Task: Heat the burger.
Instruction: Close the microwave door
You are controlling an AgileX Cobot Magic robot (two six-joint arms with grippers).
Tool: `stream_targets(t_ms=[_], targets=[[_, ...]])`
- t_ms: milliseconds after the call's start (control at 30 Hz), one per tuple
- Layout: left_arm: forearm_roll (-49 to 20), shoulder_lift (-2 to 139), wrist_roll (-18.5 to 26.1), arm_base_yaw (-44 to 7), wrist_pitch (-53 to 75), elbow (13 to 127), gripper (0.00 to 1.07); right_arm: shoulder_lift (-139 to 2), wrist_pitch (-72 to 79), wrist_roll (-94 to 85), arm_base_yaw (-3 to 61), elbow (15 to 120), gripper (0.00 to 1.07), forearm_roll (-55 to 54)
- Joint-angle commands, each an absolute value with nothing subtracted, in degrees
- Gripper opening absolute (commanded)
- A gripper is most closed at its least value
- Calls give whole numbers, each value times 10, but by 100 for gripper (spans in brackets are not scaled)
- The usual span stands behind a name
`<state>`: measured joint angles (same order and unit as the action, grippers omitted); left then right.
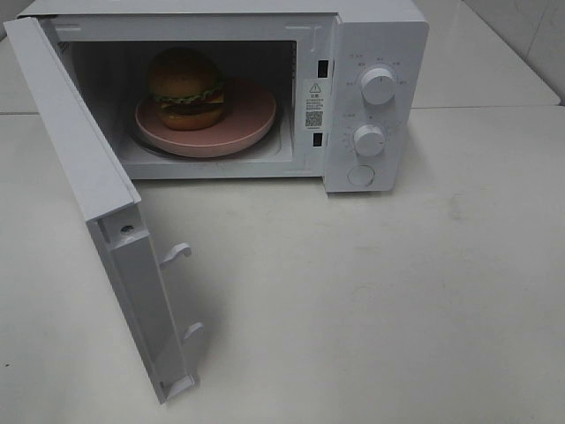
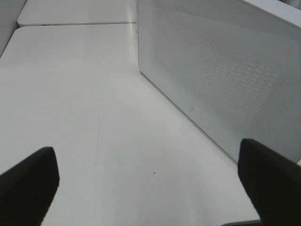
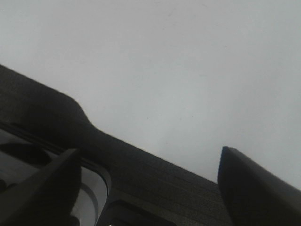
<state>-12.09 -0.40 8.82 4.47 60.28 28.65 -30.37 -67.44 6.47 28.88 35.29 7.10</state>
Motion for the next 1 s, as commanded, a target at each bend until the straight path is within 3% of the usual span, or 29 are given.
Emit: stream_targets(t_ms=[33, 100, 467, 1000], targets=[[-124, -17, 89, 45, 595, 285, 98, -265, -672, 37, 245, 339, 76, 73], [-124, -17, 89, 45, 595, 285, 98, -210, -667, 15, 190, 324, 76, 65], [-124, -17, 89, 45, 595, 285, 98, -102, -615, 27, 100, 307, 76, 38], [-124, -17, 88, 45, 595, 285, 98, 19, -594, 26, 30, 290, 76, 38]])
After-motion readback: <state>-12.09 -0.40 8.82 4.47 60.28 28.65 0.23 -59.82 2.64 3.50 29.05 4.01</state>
